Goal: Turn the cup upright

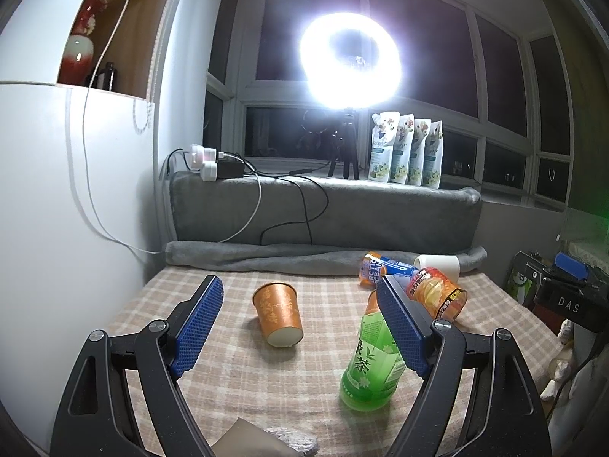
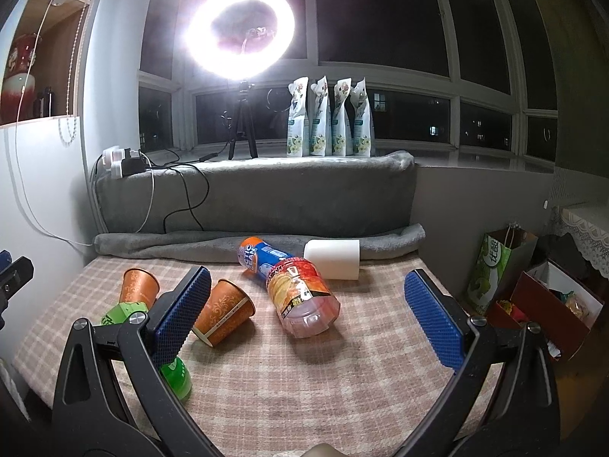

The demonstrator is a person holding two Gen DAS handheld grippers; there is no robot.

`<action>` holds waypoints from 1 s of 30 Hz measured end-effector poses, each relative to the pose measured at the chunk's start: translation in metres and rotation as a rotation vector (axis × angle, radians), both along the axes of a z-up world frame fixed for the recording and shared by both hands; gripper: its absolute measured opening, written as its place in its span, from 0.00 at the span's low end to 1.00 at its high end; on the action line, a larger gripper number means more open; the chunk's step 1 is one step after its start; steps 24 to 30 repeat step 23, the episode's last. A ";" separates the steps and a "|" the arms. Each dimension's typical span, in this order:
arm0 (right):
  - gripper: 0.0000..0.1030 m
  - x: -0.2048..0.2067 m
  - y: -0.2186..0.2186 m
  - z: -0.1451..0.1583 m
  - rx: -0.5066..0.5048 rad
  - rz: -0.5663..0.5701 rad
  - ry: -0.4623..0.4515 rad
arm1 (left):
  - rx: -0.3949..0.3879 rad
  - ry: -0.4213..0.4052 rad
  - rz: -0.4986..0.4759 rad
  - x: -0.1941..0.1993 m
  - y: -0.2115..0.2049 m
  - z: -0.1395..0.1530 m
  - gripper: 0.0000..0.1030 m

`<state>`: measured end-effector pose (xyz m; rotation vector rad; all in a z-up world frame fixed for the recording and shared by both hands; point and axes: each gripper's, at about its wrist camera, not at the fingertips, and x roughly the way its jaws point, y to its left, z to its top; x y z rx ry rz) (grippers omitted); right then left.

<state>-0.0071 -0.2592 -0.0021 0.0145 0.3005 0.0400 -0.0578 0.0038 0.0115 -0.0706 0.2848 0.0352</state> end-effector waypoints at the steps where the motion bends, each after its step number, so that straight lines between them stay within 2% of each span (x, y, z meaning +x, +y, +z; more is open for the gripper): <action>1: 1.00 0.000 0.000 0.000 0.001 -0.001 0.000 | 0.000 0.000 0.001 0.000 0.000 0.000 0.81; 30: 1.00 0.000 0.001 0.001 -0.002 0.001 0.003 | 0.016 -0.014 -0.007 -0.001 -0.003 0.000 0.81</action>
